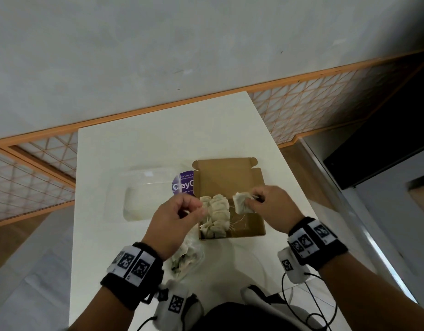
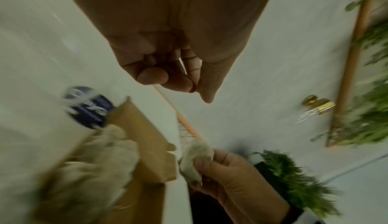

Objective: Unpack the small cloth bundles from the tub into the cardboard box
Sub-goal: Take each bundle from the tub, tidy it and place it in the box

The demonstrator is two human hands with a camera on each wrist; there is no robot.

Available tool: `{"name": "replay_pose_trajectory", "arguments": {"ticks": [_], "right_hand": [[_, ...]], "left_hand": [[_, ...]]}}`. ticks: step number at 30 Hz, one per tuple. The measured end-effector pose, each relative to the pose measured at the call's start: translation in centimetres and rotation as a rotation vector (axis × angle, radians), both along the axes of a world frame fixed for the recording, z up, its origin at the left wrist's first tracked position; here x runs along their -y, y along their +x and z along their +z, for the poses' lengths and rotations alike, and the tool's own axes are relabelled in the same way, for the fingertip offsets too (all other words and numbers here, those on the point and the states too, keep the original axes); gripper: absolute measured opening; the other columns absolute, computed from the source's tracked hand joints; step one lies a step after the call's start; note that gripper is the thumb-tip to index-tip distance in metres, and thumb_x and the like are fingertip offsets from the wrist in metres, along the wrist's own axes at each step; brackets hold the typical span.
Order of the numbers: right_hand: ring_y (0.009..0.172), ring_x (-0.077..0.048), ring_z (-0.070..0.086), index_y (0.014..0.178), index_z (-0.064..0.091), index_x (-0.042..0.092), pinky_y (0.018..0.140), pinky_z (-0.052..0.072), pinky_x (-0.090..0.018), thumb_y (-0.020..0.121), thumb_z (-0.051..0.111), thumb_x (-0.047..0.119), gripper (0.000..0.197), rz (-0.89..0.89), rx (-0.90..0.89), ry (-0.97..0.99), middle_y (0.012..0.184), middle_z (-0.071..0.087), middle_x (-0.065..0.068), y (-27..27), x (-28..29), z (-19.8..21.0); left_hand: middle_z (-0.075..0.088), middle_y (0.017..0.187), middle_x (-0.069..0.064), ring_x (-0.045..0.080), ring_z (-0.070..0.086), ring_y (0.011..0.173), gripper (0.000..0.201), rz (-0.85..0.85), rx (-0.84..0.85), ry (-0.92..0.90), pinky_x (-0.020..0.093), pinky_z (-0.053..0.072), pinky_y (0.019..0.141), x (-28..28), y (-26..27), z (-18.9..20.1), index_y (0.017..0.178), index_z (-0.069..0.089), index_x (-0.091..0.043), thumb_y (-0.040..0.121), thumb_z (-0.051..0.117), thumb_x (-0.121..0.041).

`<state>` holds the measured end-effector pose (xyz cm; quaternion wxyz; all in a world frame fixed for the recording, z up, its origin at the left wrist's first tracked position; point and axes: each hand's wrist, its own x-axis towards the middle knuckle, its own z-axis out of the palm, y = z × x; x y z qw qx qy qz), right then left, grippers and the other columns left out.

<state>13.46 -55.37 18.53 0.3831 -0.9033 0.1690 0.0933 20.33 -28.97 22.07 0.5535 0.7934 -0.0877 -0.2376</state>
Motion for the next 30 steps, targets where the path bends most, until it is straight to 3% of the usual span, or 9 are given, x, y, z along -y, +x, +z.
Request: {"name": "replay_pose_trajectory", "arguments": {"ticks": [6, 10, 14, 17, 19, 21, 23, 27, 30], "right_hand": [[0.097, -0.023, 0.063, 0.107, 0.069, 0.014, 0.084, 0.051, -0.032, 0.103, 0.058, 0.024, 0.016, 0.088, -0.275, -0.183, 0.104, 0.069, -0.006, 2.4, -0.8, -8.3], [0.097, -0.030, 0.063, 0.093, 0.059, 0.015, 0.080, 0.051, -0.036, 0.101, 0.053, 0.020, 0.011, 0.044, -0.317, -0.218, 0.101, 0.066, -0.009, 4.6, -1.2, -10.7], [0.095, -0.032, 0.057, 0.088, 0.052, 0.016, 0.075, 0.042, -0.036, 0.096, 0.055, 0.018, 0.008, -0.028, -0.268, -0.156, 0.088, 0.059, -0.005, 5.4, -1.7, -11.7], [0.093, -0.029, 0.054, 0.092, 0.050, 0.018, 0.076, 0.048, -0.038, 0.092, 0.062, 0.017, 0.012, -0.138, -0.166, -0.060, 0.089, 0.060, -0.005, 5.1, -2.0, -12.0], [0.083, -0.024, 0.054, 0.090, 0.048, 0.017, 0.068, 0.046, -0.032, 0.088, 0.067, 0.013, 0.019, -0.245, -0.072, 0.000, 0.091, 0.057, -0.005, 4.9, -2.0, -12.1], [0.072, -0.018, 0.052, 0.089, 0.047, 0.015, 0.059, 0.039, -0.023, 0.089, 0.068, 0.012, 0.021, -0.327, -0.018, 0.007, 0.094, 0.053, -0.005, 4.7, -2.1, -12.1], [0.069, -0.020, 0.052, 0.086, 0.046, 0.015, 0.056, 0.037, -0.024, 0.093, 0.067, 0.015, 0.022, -0.373, -0.010, -0.006, 0.092, 0.053, -0.005, 4.7, -2.0, -12.3], [0.080, -0.027, 0.060, 0.080, 0.049, 0.023, 0.070, 0.050, -0.036, 0.095, 0.066, 0.031, 0.024, -0.378, -0.109, 0.009, 0.088, 0.061, -0.004, 4.4, -2.1, -12.6], [0.088, -0.019, 0.064, 0.093, 0.065, 0.023, 0.077, 0.049, -0.029, 0.095, 0.069, 0.029, 0.008, -0.347, -0.066, 0.100, 0.093, 0.067, 0.005, 4.3, -2.4, -12.4]], "left_hand": [[0.075, 0.085, -0.012, 0.004, 0.064, 0.067, 0.011, 0.063, -0.032, 0.244, 0.012, 0.050, 0.065, -5.5, -1.5, -2.5, 0.089, 0.073, -0.023, 0.087, 0.083, -0.022], [0.075, 0.085, -0.013, 0.001, 0.061, 0.062, 0.011, 0.096, -0.068, 0.309, 0.011, 0.048, 0.062, -7.8, -2.7, -2.8, 0.091, 0.073, -0.021, 0.086, 0.083, -0.022], [0.075, 0.086, -0.012, 0.005, 0.063, 0.062, 0.012, 0.110, -0.092, 0.365, 0.023, 0.050, 0.068, -9.1, -3.3, -2.7, 0.092, 0.073, -0.024, 0.086, 0.083, -0.025], [0.076, 0.085, -0.009, 0.017, 0.066, 0.067, 0.012, 0.118, -0.103, 0.368, 0.032, 0.052, 0.072, -9.7, -3.5, -2.6, 0.091, 0.072, -0.031, 0.086, 0.083, -0.027], [0.076, 0.085, -0.009, 0.022, 0.067, 0.073, 0.010, 0.126, -0.116, 0.365, 0.039, 0.056, 0.078, -9.8, -3.7, -2.5, 0.092, 0.073, -0.026, 0.087, 0.082, -0.026], [0.077, 0.086, -0.009, 0.021, 0.068, 0.074, 0.009, 0.122, -0.123, 0.360, 0.039, 0.056, 0.078, -9.8, -3.7, -2.6, 0.090, 0.073, -0.028, 0.088, 0.081, -0.027], [0.077, 0.087, -0.010, 0.020, 0.068, 0.074, 0.015, 0.117, -0.123, 0.354, 0.036, 0.055, 0.077, -9.8, -3.6, -2.6, 0.090, 0.071, -0.038, 0.087, 0.081, -0.028], [0.077, 0.088, -0.010, 0.020, 0.069, 0.073, 0.019, 0.122, -0.121, 0.338, 0.036, 0.054, 0.078, -9.7, -3.3, -2.7, 0.089, 0.070, -0.042, 0.087, 0.081, -0.026], [0.077, 0.087, -0.010, 0.021, 0.069, 0.073, 0.020, 0.110, -0.116, 0.329, 0.034, 0.054, 0.076, -9.4, -3.3, -2.8, 0.088, 0.070, -0.043, 0.088, 0.082, -0.026]]}}
